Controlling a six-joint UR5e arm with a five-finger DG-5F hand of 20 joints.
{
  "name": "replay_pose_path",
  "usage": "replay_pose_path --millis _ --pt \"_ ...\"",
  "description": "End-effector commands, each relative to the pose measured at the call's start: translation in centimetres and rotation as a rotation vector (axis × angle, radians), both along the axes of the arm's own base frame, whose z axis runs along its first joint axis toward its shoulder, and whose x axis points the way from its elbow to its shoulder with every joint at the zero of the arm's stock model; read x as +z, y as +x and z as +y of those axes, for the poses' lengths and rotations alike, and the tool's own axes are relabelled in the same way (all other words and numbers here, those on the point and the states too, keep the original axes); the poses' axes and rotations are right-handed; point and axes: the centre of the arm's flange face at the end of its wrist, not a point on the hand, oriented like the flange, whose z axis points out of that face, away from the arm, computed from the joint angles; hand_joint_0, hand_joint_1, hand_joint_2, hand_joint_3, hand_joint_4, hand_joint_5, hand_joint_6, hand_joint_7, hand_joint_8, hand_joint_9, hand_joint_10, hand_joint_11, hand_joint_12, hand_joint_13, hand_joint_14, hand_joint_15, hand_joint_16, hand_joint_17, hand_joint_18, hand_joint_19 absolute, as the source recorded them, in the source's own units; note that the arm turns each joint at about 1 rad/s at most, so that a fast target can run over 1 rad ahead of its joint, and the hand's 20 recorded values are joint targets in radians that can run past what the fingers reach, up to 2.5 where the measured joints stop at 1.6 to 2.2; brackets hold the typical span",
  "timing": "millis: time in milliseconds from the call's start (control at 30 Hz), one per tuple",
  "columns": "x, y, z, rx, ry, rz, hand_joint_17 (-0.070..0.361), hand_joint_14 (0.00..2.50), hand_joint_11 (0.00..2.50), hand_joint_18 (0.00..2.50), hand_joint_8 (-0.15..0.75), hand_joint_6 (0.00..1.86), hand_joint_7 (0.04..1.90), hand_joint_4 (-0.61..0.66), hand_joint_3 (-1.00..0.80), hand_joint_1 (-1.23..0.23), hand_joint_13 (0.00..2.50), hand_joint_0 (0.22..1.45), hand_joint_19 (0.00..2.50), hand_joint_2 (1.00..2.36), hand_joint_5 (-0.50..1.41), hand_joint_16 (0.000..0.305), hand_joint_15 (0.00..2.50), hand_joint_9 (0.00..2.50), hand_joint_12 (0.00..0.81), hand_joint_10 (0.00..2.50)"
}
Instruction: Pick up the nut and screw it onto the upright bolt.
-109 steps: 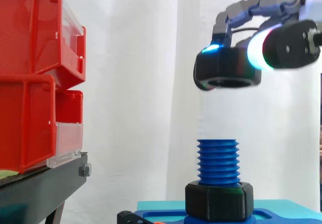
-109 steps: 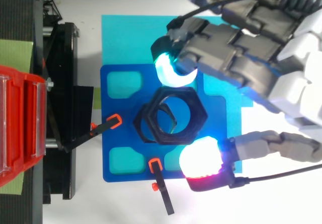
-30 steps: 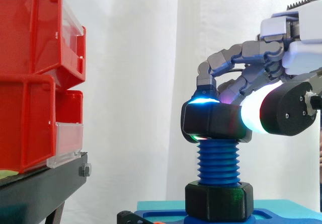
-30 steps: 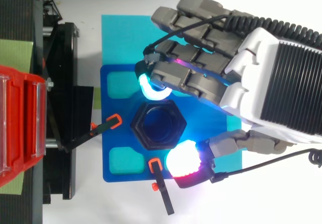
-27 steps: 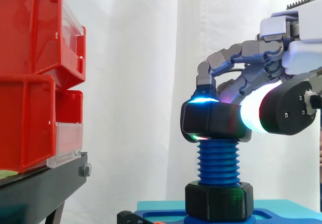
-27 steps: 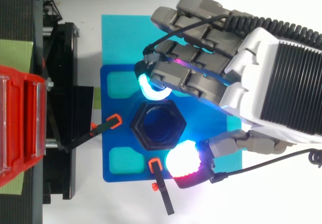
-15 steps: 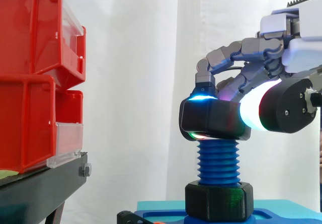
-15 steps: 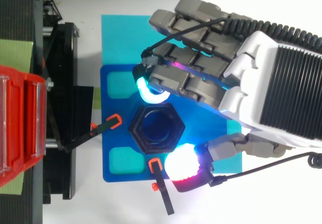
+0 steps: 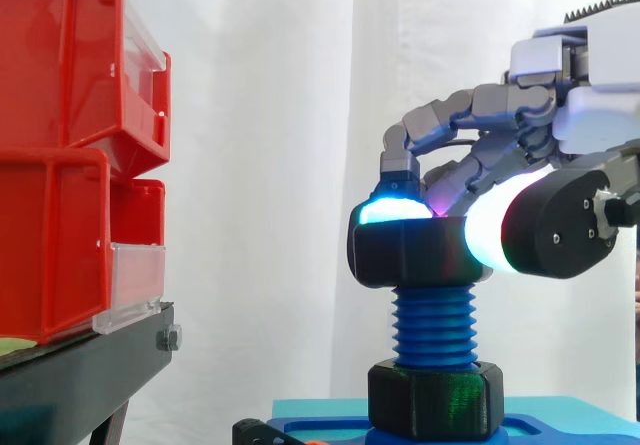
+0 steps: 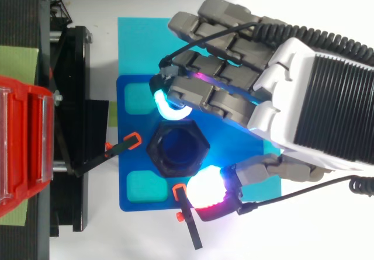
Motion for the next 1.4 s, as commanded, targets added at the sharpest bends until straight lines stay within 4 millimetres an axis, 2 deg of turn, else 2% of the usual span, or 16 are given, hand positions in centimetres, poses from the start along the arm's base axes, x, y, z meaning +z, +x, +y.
replay_pose_path --millis 0,1367 --pt "-0.23 0.01 -0.04 0.0 -0.003 0.006 0.105 0.0 0.09 0.47 0.324 0.64 1.18 0.31 -0.5 -0.56 0.51 0.53 0.04 1.0 -0.17 0.047 0.0 0.58 0.371 0.0" --pt "-0.61 -0.32 -0.49 0.012 -0.017 0.045 0.105 0.0 0.1 0.48 0.324 0.64 1.18 0.31 -0.5 -0.56 0.52 0.53 0.04 1.0 -0.17 0.047 0.0 0.58 0.372 0.0"
